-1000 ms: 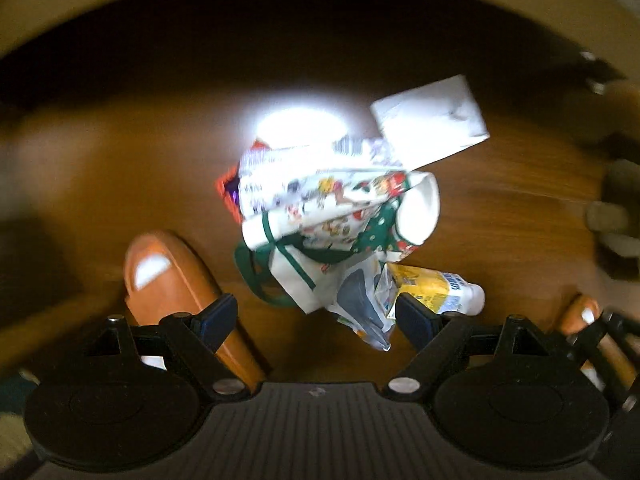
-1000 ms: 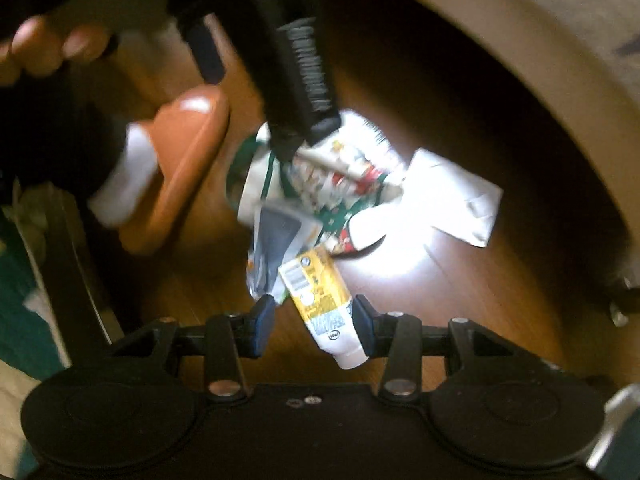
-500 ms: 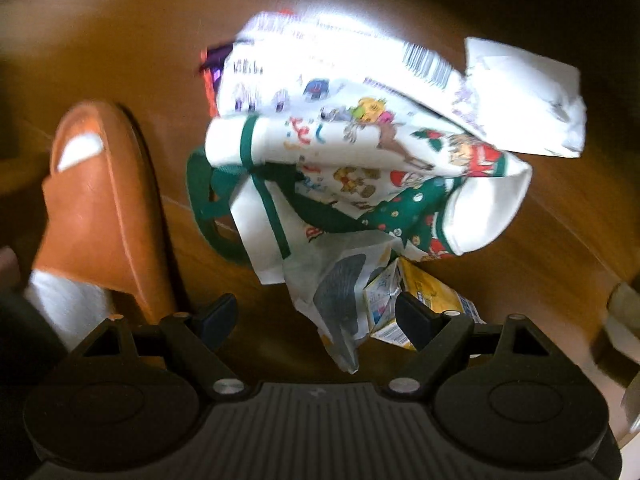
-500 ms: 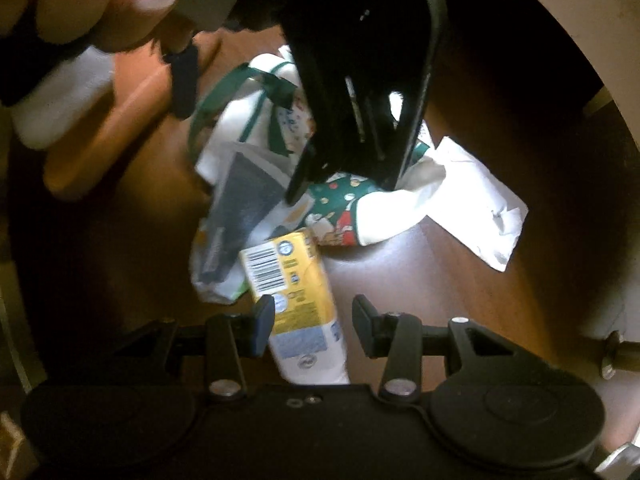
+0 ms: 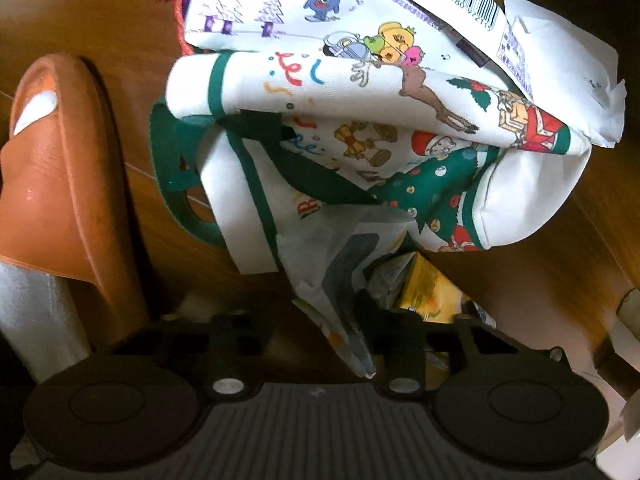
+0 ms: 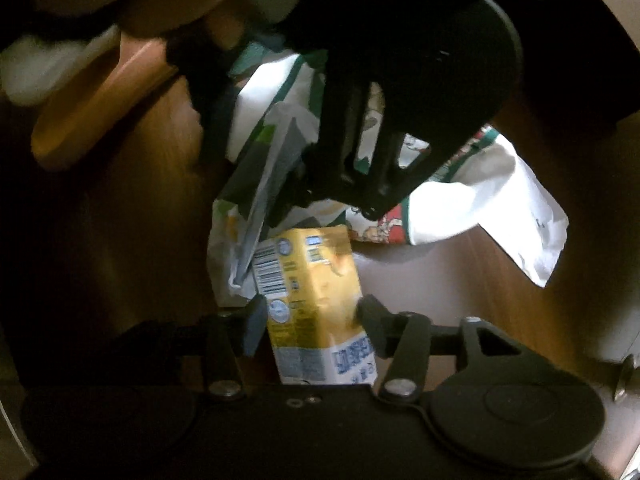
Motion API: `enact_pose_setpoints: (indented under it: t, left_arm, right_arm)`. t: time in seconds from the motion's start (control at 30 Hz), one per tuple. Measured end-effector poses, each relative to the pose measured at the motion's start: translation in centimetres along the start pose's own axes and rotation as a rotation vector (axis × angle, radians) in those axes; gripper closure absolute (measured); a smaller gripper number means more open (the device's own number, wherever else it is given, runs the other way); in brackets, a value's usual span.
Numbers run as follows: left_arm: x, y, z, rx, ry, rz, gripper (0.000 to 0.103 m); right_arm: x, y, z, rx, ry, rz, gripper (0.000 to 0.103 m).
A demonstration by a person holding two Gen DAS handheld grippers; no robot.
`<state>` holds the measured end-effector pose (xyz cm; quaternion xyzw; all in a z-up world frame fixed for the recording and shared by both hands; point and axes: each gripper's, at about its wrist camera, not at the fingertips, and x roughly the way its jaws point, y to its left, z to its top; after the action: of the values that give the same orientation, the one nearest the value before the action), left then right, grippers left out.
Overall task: Collect trash
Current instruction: 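Grasp the clear plastic bag with left gripper while right grasps yellow carton, then carry the plastic bag and yellow carton up to the teal bin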
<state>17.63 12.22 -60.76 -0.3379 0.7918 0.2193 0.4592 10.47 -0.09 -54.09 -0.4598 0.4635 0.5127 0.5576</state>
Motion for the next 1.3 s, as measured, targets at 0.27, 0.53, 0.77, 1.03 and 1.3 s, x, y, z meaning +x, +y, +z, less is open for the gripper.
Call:
enact_pose_setpoints:
  t: [0.27,0.53,0.77,1.03,1.3]
  left_arm:
    - [0.4,0.5,0.0,0.019,-0.011,0.007,0.091]
    - [-0.1,0.1,-0.8,0.047,-0.008,0.006,0.097]
    - [-3.7,-1.1,-3.1,0.079,-0.064,-0.019,0.097]
    - [-10.1,-2.3,-6.1,0.126,-0.175,-0.077,0.099]
    - [-16.8,-1.8,-9.6,0.228,-0.341,-0.112,0.099]
  right_arm:
    - [2.5,0.1,0.5,-0.081,0.092,-0.025,0.047]
    - [1.6,-2.4,-0.3,0.005,0.117,0.015,0.051]
    - [-2.6,-5.9,-1.0,0.186,0.122,-0.001,0.054]
    - [-10.3,-9.4,-1.3,0.397,0.052,-0.083,0.054]
    - [-21.3,-12.0,-3.0,0.589,-0.090,-0.147,0.054]
